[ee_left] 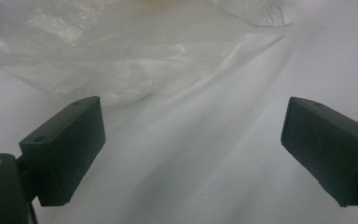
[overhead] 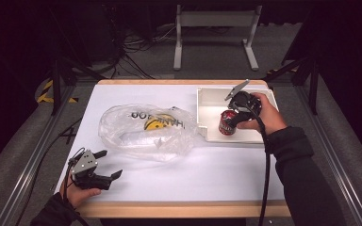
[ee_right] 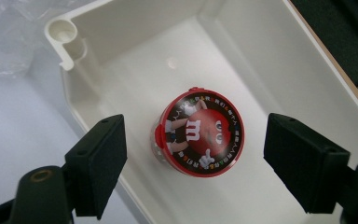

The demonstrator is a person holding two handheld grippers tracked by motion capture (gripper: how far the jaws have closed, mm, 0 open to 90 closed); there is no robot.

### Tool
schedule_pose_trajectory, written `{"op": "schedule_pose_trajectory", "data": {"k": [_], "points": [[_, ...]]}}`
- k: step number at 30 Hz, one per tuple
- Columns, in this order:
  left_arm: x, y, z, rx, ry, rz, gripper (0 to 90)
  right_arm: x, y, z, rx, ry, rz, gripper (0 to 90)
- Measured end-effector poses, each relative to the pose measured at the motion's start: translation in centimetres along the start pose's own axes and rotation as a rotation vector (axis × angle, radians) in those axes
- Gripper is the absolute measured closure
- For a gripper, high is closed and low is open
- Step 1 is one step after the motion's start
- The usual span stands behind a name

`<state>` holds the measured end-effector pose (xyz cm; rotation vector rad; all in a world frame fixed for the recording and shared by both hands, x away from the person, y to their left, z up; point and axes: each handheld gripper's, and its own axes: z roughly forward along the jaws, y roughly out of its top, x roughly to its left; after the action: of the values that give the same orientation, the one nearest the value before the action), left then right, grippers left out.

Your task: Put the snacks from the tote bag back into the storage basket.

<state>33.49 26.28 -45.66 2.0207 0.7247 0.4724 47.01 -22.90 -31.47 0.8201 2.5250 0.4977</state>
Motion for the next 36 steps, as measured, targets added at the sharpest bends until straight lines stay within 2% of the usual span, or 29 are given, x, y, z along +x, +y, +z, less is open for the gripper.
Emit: {"op": "schedule_pose_trajectory", "data": {"k": [4, 10, 17, 26, 36], "points": [[0.0, 0.0, 0.0, 0.000, 0.000, 0.000, 7.0, 0.8, -0.3, -0.7, -0.013, -0.011, -0.027, 20.4], [0.0, 0.0, 0.0, 0.002, 0.000, 0.002, 7.0, 1.4, -0.8, -1.4, -0.033, -0.024, -0.027, 20.4], [0.0, 0.0, 0.0, 0.003, 0.002, 0.004, 7.0, 2.1, -1.8, -1.8, -0.061, -0.032, -0.053, 19.7], [0.0, 0.0, 0.0, 0.005, 0.002, 0.003, 7.0, 2.8, -3.6, -2.0, -0.080, -0.034, -0.045, 18.9], [-0.1, 0.0, 0.0, 0.012, 0.002, 0.007, 7.1, 3.5, -6.3, -2.4, -0.129, -0.047, -0.027, 17.7]]}}
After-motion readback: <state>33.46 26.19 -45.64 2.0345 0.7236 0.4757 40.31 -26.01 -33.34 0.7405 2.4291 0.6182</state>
